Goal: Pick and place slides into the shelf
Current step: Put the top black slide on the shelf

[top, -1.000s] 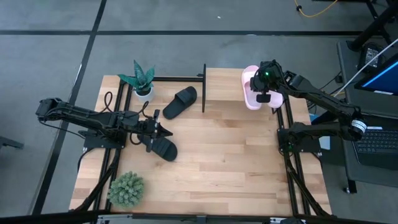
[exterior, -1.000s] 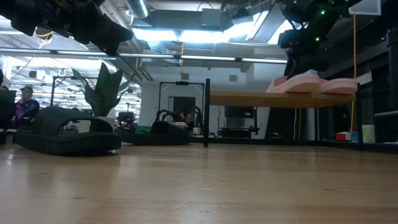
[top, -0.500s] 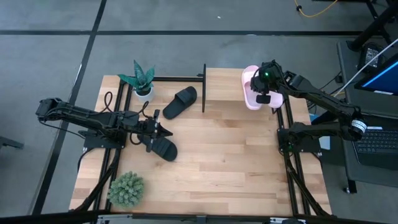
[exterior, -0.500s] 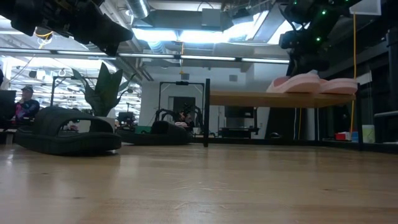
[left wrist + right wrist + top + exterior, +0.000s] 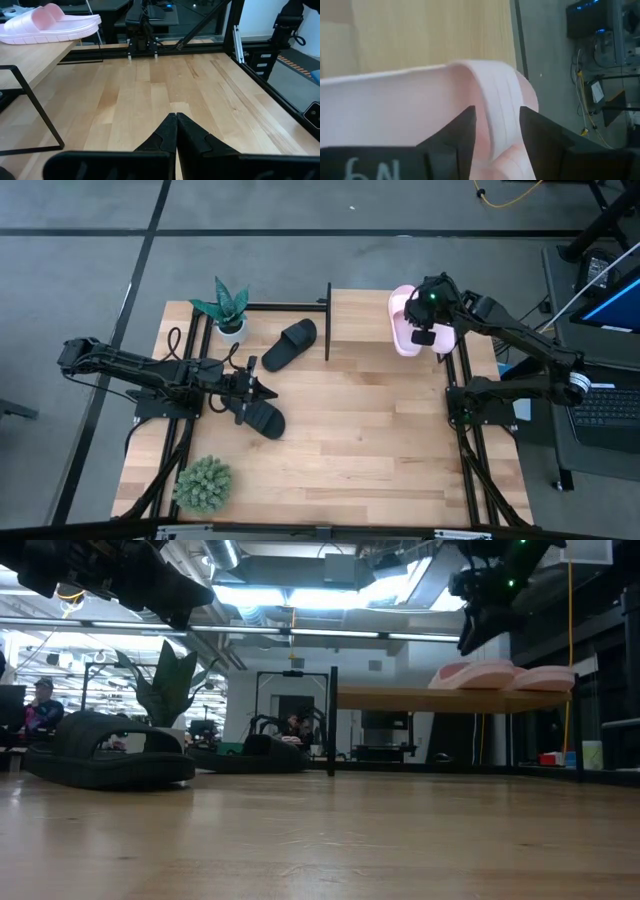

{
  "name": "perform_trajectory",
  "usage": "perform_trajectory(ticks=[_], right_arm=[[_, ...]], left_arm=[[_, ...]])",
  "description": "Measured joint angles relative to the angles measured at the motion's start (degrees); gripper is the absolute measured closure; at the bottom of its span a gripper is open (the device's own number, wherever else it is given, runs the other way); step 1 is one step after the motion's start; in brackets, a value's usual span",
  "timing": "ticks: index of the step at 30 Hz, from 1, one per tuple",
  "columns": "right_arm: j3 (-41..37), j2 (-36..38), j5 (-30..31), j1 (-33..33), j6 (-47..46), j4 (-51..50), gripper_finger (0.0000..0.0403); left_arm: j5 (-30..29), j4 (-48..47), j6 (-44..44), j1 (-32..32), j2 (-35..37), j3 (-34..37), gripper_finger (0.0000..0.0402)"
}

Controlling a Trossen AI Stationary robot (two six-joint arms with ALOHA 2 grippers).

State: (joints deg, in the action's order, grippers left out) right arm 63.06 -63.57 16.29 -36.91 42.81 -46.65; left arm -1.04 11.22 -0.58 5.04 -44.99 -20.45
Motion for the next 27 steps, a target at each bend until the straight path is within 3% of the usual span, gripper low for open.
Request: perform_trajectory(ticks=[6,13,16,20,25,27], right_arm=[[6.02,0.02,-1.10,2.87,-6.61,-6.68,0.0250],[11.24,0.02,-11.36,5.98,-15.52,-8.62,0.0250],[11.20,0.02,-12.45,7.76,-19.18,-7.64,0.0254],[10.74,-0.20,-12.52,10.67,-22.17,-7.24,0.0296],[10.72,-0.24,-12.53,15.77,-23.90,-4.09,0.0386],[10.72,-0.24,-12.22,17.89,-23.48,-2.58,0.0394]], left_arm=[[0.00,-0.04,0.02,0.02,-0.02,0.02,0.0401],[0.02,-0.04,0.02,0.00,-0.02,0.00,0.0401],[0.00,-0.04,0.02,0.02,-0.02,0.00,0.0401],[0.02,-0.04,0.02,0.02,-0.02,0.01,0.0401],[0.02,-0.04,0.00,0.02,-0.02,0.00,0.0401],[0.02,-0.04,0.00,0.02,-0.02,0.02,0.0401]])
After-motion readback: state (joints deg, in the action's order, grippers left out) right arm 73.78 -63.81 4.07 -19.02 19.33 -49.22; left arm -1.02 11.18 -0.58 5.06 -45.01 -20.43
